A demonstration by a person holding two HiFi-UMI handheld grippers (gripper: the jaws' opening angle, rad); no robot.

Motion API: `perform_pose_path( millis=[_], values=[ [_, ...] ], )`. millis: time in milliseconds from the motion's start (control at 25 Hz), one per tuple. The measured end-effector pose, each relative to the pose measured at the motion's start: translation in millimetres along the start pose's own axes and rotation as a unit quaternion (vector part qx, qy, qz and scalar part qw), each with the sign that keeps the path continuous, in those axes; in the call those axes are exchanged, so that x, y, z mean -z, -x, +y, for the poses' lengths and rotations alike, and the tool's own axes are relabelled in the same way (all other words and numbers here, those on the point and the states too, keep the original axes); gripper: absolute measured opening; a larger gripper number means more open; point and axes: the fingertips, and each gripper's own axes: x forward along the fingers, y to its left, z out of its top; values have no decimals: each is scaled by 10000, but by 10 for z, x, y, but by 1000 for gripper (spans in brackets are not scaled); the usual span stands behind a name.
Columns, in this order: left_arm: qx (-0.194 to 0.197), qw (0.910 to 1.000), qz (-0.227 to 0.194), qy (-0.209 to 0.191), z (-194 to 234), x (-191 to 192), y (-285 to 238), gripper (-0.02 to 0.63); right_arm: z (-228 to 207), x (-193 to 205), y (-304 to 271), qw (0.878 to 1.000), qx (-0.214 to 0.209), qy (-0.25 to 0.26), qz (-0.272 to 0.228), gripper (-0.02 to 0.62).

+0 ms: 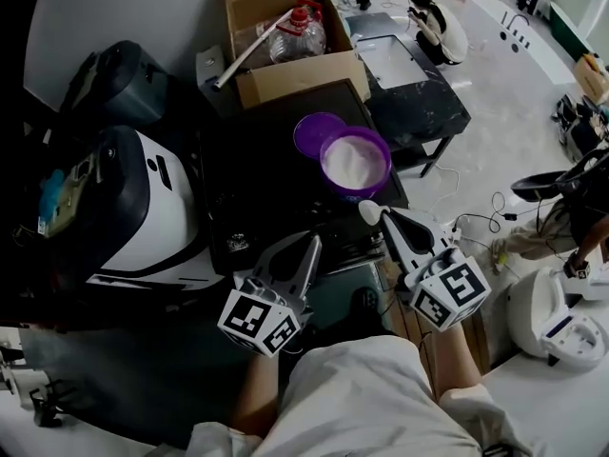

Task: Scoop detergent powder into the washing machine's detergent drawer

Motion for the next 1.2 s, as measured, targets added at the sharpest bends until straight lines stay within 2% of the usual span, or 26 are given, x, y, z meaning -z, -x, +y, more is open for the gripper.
perform_pose_path(
  millis=[560, 1200],
  values=[
    [-649, 9978, -107, 90, -32, 23, -363, 20, -550, -122, -365, 9973, -605, 346, 241, 4],
    [-1056, 9941, -110, 206, 39, 69, -531, 20, -897, -31, -895, 9900, -960, 808, 639, 5]
  ],
)
